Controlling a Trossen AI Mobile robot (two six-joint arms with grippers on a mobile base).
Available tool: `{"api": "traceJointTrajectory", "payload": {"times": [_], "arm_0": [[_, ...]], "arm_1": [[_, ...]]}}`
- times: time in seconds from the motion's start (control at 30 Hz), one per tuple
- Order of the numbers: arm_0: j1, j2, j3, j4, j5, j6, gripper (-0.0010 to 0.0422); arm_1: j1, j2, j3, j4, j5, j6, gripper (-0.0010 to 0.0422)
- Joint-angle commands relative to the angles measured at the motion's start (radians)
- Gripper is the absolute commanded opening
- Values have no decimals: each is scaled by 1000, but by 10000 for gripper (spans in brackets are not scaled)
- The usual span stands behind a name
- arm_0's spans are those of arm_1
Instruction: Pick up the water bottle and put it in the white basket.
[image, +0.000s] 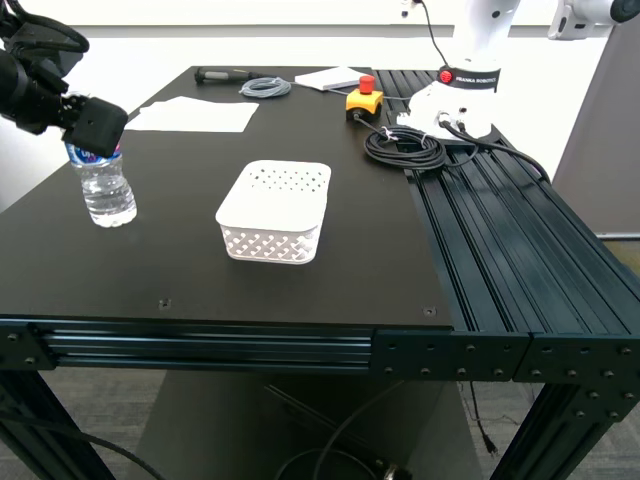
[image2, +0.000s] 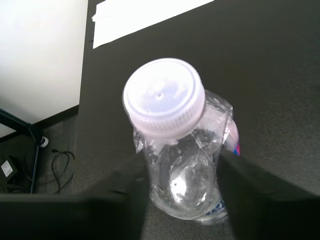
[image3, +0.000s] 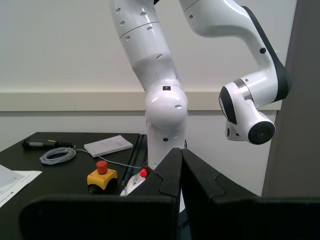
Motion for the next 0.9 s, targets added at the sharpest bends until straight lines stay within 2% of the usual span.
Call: {"api": "traceJointTrajectory", "payload": {"times": [0.03, 0.07, 0.1, 0.13, 0.2, 0.33, 0.37, 0.43, 0.47, 0.57, 0.63, 0.83, 0.9], "arm_0": [[1, 0, 2, 2, 0, 0, 1], [1, 0, 2, 2, 0, 0, 1], [1, 0, 2, 2, 0, 0, 1], [1, 0, 2, 2, 0, 0, 1], [1, 0, 2, 3, 0, 0, 1], [1, 0, 2, 2, 0, 0, 1], [1, 0, 2, 2, 0, 0, 1], [1, 0, 2, 2, 0, 0, 1], [1, 0, 2, 2, 0, 0, 1], [1, 0, 2, 3, 0, 0, 1], [1, 0, 2, 3, 0, 0, 1], [1, 0, 2, 3, -3, 0, 1], [1, 0, 2, 3, -3, 0, 1]], "arm_1": [[1, 40, -5, -66, 16, 9, 41], [0, 41, -6, -67, 22, 8, 1], [0, 36, -6, -67, 24, -1, -3], [0, 30, -6, -65, 24, -5, 6], [0, 0, -5, -65, 28, 0, -5], [-2, -107, -4, -66, 56, -2, 0], [-4, -142, 0, -72, 71, -9, -1], [-16, -220, 30, -107, 174, -44, -1], [-24, -240, 45, -117, 197, -57, -1], [-65, -273, 100, -126, 209, -95, -1], [-127, -268, 155, -130, 254, -132, -1], [-334, -100, 306, -130, 247, -121, -1], [-404, -1, 382, -139, 182, -94, -1]]}}
